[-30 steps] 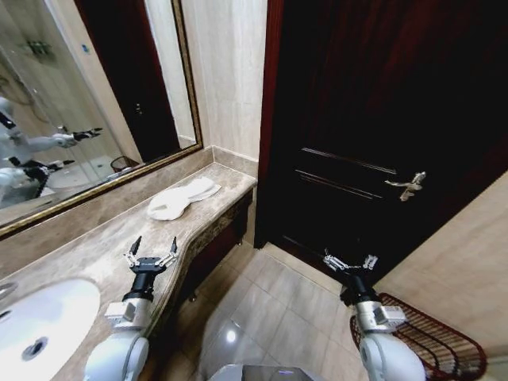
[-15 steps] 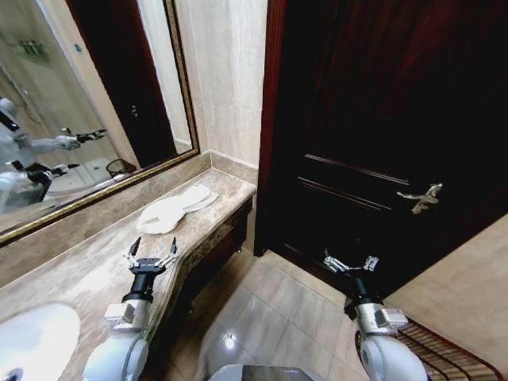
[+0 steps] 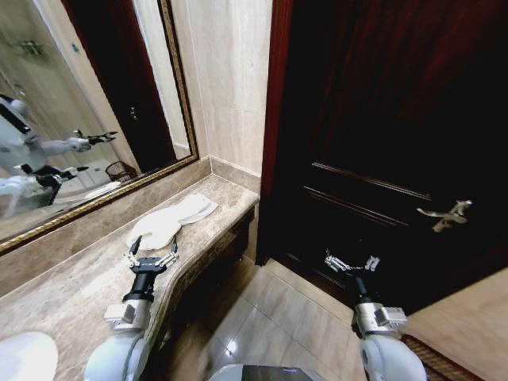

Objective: Discard the used towel into the hamper.

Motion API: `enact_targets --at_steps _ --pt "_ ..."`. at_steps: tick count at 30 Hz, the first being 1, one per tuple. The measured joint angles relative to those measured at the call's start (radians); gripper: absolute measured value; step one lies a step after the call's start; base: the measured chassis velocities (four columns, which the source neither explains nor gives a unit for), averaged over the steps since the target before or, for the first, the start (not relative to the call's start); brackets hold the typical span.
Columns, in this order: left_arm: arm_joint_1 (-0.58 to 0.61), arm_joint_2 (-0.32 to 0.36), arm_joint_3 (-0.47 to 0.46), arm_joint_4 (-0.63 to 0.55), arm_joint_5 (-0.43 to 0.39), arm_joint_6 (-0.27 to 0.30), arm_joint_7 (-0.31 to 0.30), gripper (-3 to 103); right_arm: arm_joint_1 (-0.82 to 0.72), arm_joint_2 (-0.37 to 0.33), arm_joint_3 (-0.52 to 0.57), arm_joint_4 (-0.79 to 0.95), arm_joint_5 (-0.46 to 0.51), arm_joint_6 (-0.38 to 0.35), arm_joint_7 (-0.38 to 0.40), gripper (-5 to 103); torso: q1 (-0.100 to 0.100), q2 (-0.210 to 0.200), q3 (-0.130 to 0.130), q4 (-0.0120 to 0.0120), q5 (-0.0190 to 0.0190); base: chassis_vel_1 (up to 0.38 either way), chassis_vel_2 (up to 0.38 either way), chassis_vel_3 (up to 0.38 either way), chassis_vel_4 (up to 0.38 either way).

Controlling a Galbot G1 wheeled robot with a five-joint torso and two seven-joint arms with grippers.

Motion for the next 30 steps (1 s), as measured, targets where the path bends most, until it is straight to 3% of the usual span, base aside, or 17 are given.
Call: enact_targets --at_steps 5,7,9,10,11,12,13,15,16,18,23,30 --pt "-0.021 0.004 0.001 -0.018 -0.001 0.092 -0.032 100 0.013 -0.005 0.003 -0.016 0.012 -0.003 0.005 100 -0.001 0.0 0.0 -0.0002 -0.0001 0.0 0.0 0.0 0.0" --pt "-0.044 0.026 0.0 -0.037 -0.023 0.185 -0.042 100 0.023 -0.008 0.007 -0.027 0.014 -0.005 0.009 100 -0.001 0.0 0.0 0.0 0.0 0.0 0.0 0.0 0.0" --pt "-0.05 0.032 0.0 -0.043 -0.032 0.211 -0.047 100 0.024 -0.008 0.008 -0.027 0.014 -0.006 0.009 100 -0.001 0.0 0.0 0.0 0.0 0.0 0.0 0.0 0.0" --pt "-0.068 0.047 0.0 -0.057 -0.058 0.275 -0.058 100 0.028 -0.01 0.01 -0.03 0.017 -0.009 0.01 100 -0.001 0.0 0.0 0.0 -0.0002 0.0 0.0 0.0 0.0" --pt "-0.105 0.07 0.0 -0.075 -0.096 0.376 -0.081 100 0.031 -0.013 0.013 -0.034 0.021 -0.012 0.011 100 -0.001 0.0 0.0 -0.0001 -0.0001 0.0 0.0 0.0 0.0" --pt "-0.124 0.084 -0.001 -0.08 -0.116 0.425 -0.091 100 0.032 -0.015 0.014 -0.036 0.023 -0.013 0.012 100 -0.001 0.0 0.0 -0.0001 -0.0001 0.0 0.0 0.0 0.0" --pt "-0.124 0.084 -0.001 -0.08 -0.116 0.425 -0.091 100 0.032 -0.015 0.014 -0.036 0.023 -0.013 0.012 100 -0.001 0.0 0.0 -0.0001 -0.0001 0.0 0.0 0.0 0.0" --pt "-0.194 0.143 -0.014 -0.085 -0.205 0.591 -0.122 100 0.033 -0.022 0.02 -0.043 0.033 -0.013 0.014 100 -0.001 0.0 0.0 -0.0004 -0.0001 0.0 0.0 0.0 0.0" --pt "-0.194 0.143 -0.014 -0.085 -0.205 0.591 -0.122 100 0.033 -0.022 0.02 -0.043 0.033 -0.013 0.014 100 -0.001 0.0 0.0 -0.0004 -0.0001 0.0 0.0 0.0 0.0" --pt "-0.244 0.205 -0.027 -0.066 -0.258 0.703 -0.131 100 0.034 -0.031 0.029 -0.054 0.045 -0.01 0.016 100 0.0 0.0 0.0 -0.0003 0.0 0.0 0.0 0.0 0.0" --pt "-0.31 0.262 -0.034 -0.014 -0.315 0.772 -0.171 100 0.036 -0.043 0.035 -0.075 0.06 -0.001 0.021 100 0.0 0.0 0.0 -0.0002 -0.0002 0.0 0.0 0.0 0.0" --pt "-0.373 0.314 -0.037 0.055 -0.376 0.79 -0.189 100 0.046 -0.05 0.035 -0.087 0.065 0.003 0.023 100 -0.001 0.0 0.0 -0.0002 -0.0002 0.0 0.0 0.0 0.0"
